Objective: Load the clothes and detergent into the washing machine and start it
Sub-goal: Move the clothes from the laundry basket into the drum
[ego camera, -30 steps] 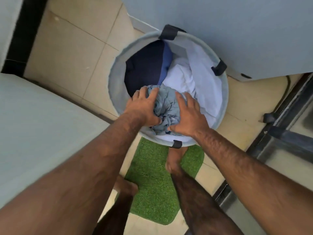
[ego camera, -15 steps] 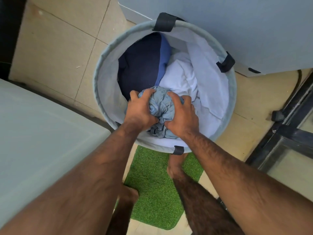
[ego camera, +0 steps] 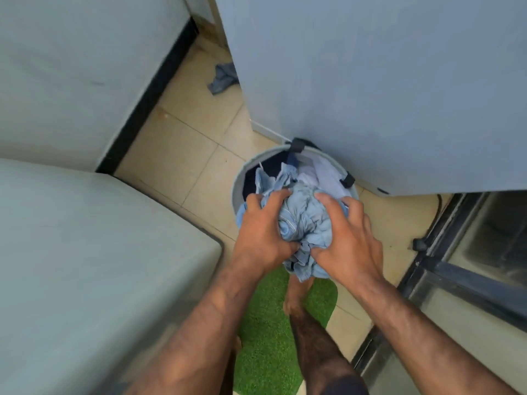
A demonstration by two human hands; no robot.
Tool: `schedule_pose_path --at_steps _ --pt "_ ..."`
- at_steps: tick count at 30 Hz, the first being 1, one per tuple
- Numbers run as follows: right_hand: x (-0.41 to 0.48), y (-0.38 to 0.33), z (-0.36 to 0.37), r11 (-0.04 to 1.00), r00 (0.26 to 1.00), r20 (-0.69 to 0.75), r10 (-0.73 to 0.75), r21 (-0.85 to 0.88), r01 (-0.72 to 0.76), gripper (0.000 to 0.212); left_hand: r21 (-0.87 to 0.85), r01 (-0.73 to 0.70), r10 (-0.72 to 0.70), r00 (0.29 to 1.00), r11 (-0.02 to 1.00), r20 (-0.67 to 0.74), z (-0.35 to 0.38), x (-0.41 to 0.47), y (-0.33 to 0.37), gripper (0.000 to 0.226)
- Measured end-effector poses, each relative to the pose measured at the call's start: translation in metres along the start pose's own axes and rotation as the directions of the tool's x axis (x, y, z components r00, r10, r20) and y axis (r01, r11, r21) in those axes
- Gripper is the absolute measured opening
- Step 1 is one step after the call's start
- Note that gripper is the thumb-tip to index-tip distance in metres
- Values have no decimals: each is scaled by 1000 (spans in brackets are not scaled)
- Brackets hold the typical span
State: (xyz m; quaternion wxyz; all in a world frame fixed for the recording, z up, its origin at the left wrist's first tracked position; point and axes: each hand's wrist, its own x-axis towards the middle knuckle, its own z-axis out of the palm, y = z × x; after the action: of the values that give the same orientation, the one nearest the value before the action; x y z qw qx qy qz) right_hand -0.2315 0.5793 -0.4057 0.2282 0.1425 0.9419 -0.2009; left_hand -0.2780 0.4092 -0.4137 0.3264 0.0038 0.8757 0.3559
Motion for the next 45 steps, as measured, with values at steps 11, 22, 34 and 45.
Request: schedule_pose_path --at_steps 11,22,34,45 --pt "-169 -139 -240 957 952 -172 -253 -191 220 107 -123 -274 222 919 954 -327 -172 -210 129 95" --pt "-304 -328 -345 775 701 -337 -628 -343 530 110 9 -390 267 615 921 -742 -340 -406 133 94" --pt "-347 -510 -244 358 391 -1 -920 -405 841 101 -204 -12 -179 432 979 -884 -392 -533 -12 98" --pt "-293 -586 -70 223 342 321 -883 -355 908 97 -525 197 -541 526 828 -656 -376 -493 -171 102"
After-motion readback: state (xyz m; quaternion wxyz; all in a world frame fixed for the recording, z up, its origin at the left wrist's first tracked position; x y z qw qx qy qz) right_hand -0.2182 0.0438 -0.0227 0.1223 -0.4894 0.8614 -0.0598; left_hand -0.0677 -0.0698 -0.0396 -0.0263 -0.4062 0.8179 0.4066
